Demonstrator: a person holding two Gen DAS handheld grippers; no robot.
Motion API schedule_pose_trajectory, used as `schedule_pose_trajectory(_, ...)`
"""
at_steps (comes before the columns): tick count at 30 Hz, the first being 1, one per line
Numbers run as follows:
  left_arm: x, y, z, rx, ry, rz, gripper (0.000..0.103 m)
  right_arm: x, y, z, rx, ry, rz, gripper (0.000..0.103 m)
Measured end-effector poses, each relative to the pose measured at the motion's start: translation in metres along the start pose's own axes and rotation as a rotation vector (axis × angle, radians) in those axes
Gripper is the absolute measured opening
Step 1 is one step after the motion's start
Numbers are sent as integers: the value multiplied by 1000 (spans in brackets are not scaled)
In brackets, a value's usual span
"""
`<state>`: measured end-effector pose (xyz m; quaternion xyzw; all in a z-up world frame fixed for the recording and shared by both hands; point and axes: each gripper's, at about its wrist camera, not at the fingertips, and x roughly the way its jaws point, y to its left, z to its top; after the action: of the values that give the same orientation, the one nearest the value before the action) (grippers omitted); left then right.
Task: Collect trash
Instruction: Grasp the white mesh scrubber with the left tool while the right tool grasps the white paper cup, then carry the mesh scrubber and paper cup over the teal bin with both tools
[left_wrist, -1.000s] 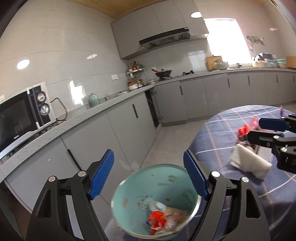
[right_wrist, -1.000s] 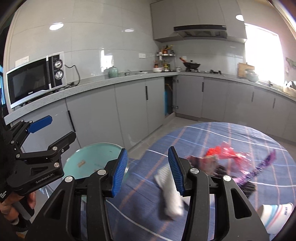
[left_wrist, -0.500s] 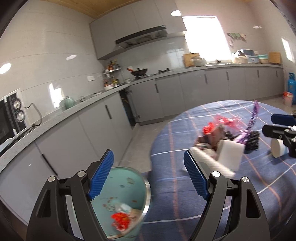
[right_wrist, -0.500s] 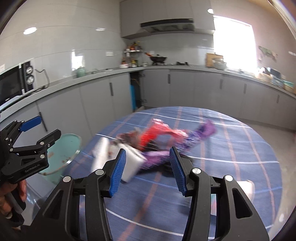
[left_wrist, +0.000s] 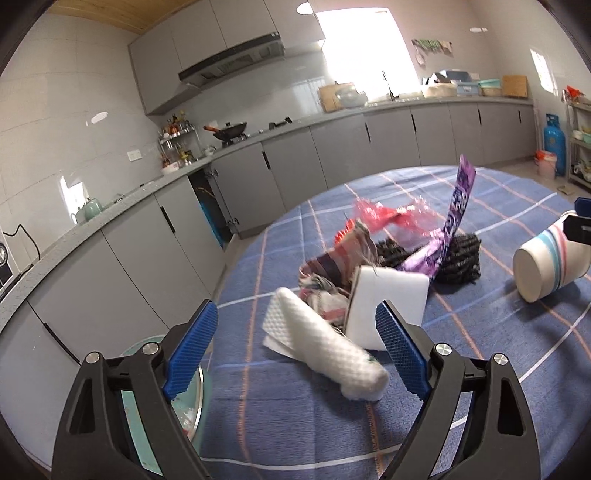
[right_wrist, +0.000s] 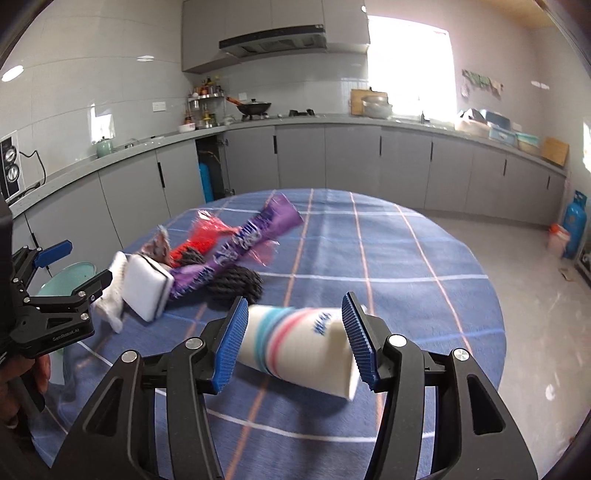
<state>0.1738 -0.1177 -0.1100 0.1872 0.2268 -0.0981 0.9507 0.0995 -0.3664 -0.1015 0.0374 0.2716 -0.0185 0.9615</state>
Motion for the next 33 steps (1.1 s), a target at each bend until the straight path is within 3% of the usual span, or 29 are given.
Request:
schedule_pose_trajectory(5,9,-3,-6,-7,36,-17,86,-4,-5,-6,-1,-20,10,56)
schedule_pose_trajectory(11,15,-5,-8,-2,54,-31,85,-14,-14,-3,31,-46,0,64)
schedule_pose_trajectory(13,16,-3,-7,-10,62,-50,75,-15,-19,-6,35,-41,-22,64)
schedule_pose_trajectory(14,17,-2,-8,-11,73,-72,61,-14,-23,-8,44,-32,-23,64)
schedule_pose_trajectory(16,18,-1,-10,-20,94,-116,49,-10,-27,-12,66,-11,-14,64)
schedule_pose_trajectory(18,18,0,-13,-23,107,-144,26,-7,-26,-15,76,9,6,64)
schedule_pose_trajectory(20,16,0,-14,-21,106,-158,17,-3,-22,-17,68,25,30,62)
schedule_pose_trajectory(21,15,2,-14,-27,104,-168,16,-1,-20,-18,66,36,53,60)
schedule_pose_trajectory(25,7,9,-14,-40,90,-188,13,1,-16,-22,49,60,86,20)
schedule_pose_trajectory(26,3,11,-14,-42,82,-189,13,1,-15,-23,41,60,91,14)
schedule_pose_trajectory(29,-7,17,-13,-43,60,-183,13,-4,-10,-26,20,49,100,4)
schedule_pose_trajectory(33,-19,26,-12,-41,35,-166,13,-10,-4,-26,0,24,95,4)
